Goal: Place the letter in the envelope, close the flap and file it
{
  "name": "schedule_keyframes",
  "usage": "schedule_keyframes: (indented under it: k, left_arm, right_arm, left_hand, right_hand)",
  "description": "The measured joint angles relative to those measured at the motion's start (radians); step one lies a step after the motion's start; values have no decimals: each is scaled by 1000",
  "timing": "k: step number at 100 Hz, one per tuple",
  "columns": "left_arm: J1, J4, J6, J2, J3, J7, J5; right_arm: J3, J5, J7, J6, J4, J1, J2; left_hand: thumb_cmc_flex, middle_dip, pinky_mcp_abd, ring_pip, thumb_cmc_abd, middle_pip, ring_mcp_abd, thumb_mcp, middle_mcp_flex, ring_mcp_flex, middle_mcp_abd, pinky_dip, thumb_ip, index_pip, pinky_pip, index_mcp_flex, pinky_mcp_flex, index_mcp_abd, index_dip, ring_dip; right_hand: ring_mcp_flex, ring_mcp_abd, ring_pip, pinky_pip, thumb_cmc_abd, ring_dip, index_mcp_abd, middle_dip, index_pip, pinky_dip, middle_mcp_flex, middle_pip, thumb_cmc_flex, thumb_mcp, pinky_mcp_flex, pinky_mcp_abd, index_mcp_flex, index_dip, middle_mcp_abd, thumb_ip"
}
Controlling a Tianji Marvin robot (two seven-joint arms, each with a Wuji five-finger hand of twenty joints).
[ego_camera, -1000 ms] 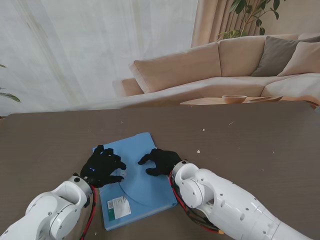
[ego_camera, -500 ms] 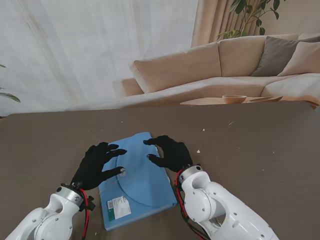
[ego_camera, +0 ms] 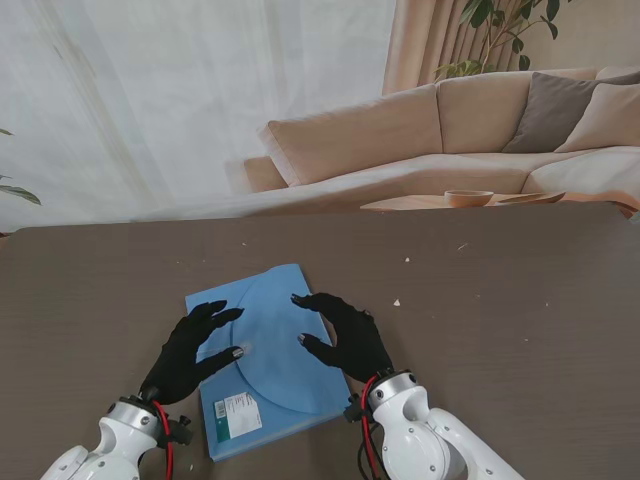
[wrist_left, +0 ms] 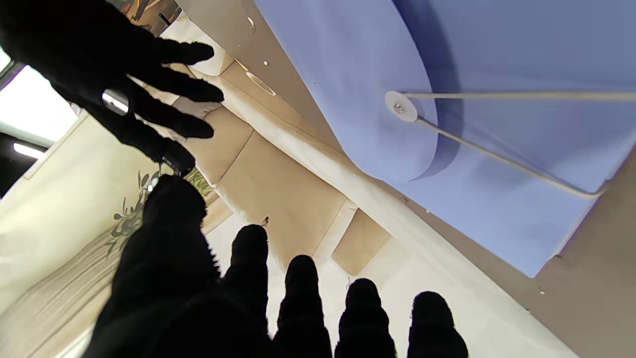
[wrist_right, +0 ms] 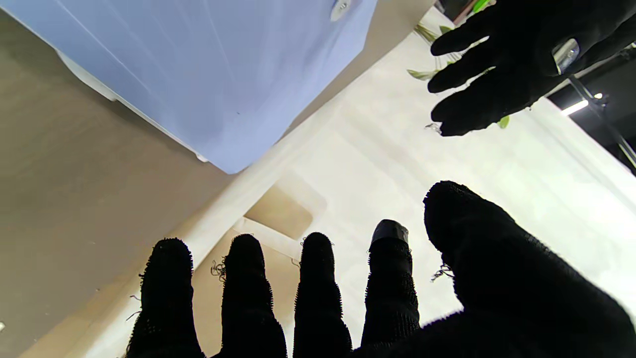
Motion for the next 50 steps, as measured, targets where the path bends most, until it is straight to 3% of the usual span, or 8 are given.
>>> schedule_keyframes:
  k: [12, 38, 50]
  left_arm:
    - [4, 6, 15, -5, 1, -3, -77]
    - [36, -18, 27, -6, -21, -37, -87]
    - [44, -17, 4, -7, -25, -29, -109]
  right_arm:
    - [0, 9, 5, 5, 15, -4, -1]
    - [7, 7, 50, -30, 23, -5, 8]
    - [0, 28, 64, -63, 47, 12, 10]
  left_hand:
    - [0, -13, -9, -11, 1, -11, -3, 0, 0, 0, 0, -40, 0, 0, -11, 0, 5, 0, -5, -36]
    - [0, -23, -11, -13, 2, -16, -3, 0, -1, 0, -1, -74, 0, 1, -12, -17, 7, -2, -16, -53]
    - [0, -52, -26, -33, 13, -42, -18, 0, -2, 0, -15, -123, 0, 1, -32, -45, 11, -9, -40, -113]
  right_hand:
    - [0, 0, -4, -21, 0, -1, 0, -5, -1, -8, -15, -4, 1, 0, -8, -1, -1, -10, -3, 0]
    - [-40, -19, -29, -59, 9, -13, -2, -27, -32, -8, -25, -40, 0, -43, -24, -25, -35, -24, -20, -4]
    - [-60, -47, -51, -108, 18, -38, -2, -38, -65, -12, -25, -64, 0, -68, -35, -55, -38, -50, -27, -12]
